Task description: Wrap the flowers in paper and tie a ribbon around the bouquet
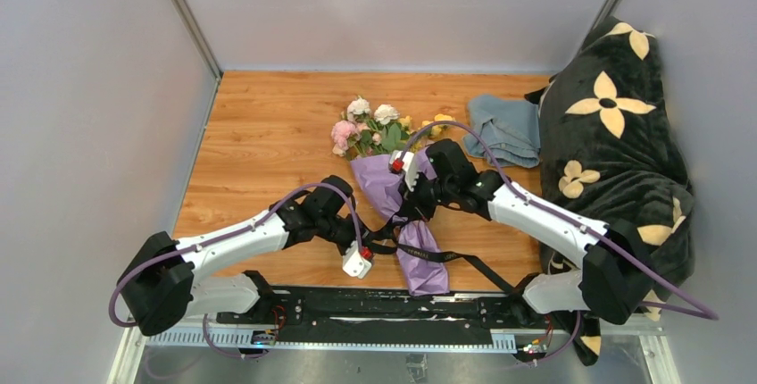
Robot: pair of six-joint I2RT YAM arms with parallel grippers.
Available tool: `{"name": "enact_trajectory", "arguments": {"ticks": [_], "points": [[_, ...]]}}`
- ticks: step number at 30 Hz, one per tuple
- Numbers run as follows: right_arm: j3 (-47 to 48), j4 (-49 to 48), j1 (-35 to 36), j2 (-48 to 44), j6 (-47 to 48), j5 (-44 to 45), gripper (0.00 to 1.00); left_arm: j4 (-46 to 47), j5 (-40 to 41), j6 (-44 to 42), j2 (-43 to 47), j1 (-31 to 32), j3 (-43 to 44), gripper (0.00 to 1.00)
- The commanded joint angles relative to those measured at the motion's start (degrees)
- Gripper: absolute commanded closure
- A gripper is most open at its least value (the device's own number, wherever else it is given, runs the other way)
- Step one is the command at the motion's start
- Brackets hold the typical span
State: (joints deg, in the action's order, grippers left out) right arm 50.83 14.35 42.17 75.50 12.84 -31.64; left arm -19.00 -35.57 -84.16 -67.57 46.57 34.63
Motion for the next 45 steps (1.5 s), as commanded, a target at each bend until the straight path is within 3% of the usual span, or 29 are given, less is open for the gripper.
{"name": "enact_trajectory", "arguments": {"ticks": [1,7,14,19,22,25,29,33,37,43,45], "points": [[-1.73,0.35,-1.28,-2.28,-3.16,1.25,1.0,-0.76,-0.61,-2.6,0.35,-0.25,-0.92,1.0],[-6.88,-3.31,-3.51,-7.91,-6.16,-0.95,1.0,2.22,4.51,-6.44,-0.83,-0.4,-3.83,1.0],[-9.5,-6.3,-3.63,-7.41,-8.05,-2.54,1.0,5.04,5.28,-7.99,-1.65,-0.69,-5.02,0.99],[-9.02,-7.87,-3.64,-5.71,-8.71,-3.81,1.0,0.22,2.46,-10.94,0.09,-0.69,-3.0,0.57],[-8.83,-8.02,-3.62,-5.39,-8.58,-4.0,1.0,-5.51,-0.71,-10.62,2.73,-0.07,1.03,0.43],[-8.86,-8.23,-3.63,-5.16,-8.53,-3.98,1.0,-4.23,-1.87,0.49,4.55,3.53,3.76,0.45],[-8.82,-8.29,-3.59,-5.03,-8.58,-3.62,1.0,8.17,1.13,18.09,0.21,8.38,2.97,0.49],[-8.99,-8.72,-3.65,-5.32,-8.63,-3.51,1.0,13.43,1.42,15.13,-2.72,10.79,-0.82,0.41],[-8.9,-9.07,-3.69,-5.03,-8.62,-3.94,1.0,17.48,2.26,17.88,-5.23,11.84,-0.76,0.39],[-9.68,-9.16,-4.17,-5.43,-8.18,-4.1,1.0,18.66,2.54,19.16,-7.17,12.6,-1.48,0.57],[-9.91,-9.18,-4.53,-5.58,-8.18,-4.25,1.0,18.74,2.66,18.99,-7.88,12.87,-1.94,0.58]]}}
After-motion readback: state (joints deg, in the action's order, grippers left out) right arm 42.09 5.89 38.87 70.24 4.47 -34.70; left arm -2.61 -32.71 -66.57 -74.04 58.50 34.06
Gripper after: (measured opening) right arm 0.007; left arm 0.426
